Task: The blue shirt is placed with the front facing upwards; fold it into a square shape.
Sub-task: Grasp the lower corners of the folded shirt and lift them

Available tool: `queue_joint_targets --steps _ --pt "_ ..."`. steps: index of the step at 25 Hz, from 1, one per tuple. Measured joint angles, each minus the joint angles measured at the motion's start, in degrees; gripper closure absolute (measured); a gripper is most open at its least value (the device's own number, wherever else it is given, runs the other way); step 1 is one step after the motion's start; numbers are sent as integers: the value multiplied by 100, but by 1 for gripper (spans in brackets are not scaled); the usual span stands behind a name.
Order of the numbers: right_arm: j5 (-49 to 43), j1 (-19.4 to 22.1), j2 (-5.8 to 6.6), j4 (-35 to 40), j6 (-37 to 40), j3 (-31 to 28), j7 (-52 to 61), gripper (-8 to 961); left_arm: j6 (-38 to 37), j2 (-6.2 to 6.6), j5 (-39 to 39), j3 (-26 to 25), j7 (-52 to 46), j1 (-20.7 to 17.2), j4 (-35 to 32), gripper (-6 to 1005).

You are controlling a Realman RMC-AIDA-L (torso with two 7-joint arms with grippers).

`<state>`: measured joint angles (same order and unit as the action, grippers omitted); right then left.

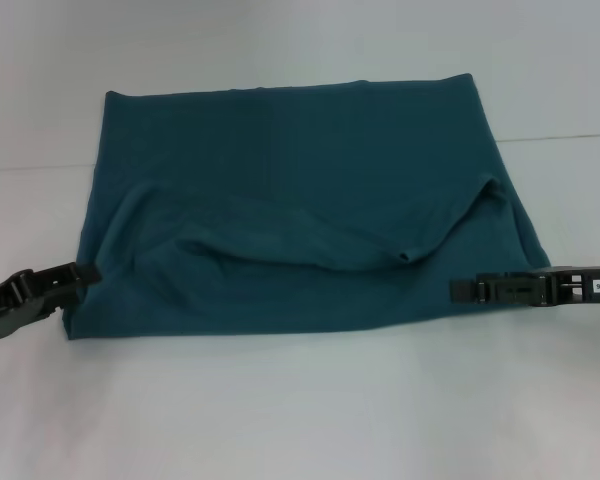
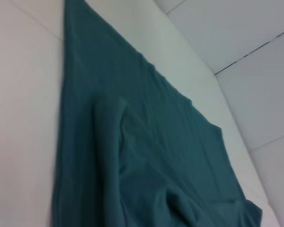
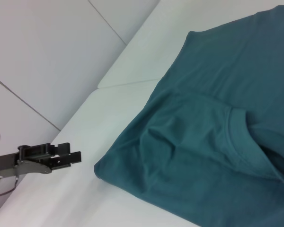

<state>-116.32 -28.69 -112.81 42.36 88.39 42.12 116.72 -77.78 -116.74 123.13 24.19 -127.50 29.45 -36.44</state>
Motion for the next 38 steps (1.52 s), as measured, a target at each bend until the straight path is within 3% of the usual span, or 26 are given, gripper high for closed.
queue_joint_targets --steps 6,9,14,38 --pt "4 -36 -4 -2 -16 -60 -23 27 249 -24 9 52 122 19 -14 431" --pt "4 -62 -11 -2 -32 -70 -76 27 437 -54 9 227 538 21 10 224" --pt "5 -89 -29 -1 -39 -99 -114 27 849 -124 9 659 679 26 41 80" --pt "13 4 -40 1 11 -364 -127 55 1419 -184 8 1077 697 79 261 149"
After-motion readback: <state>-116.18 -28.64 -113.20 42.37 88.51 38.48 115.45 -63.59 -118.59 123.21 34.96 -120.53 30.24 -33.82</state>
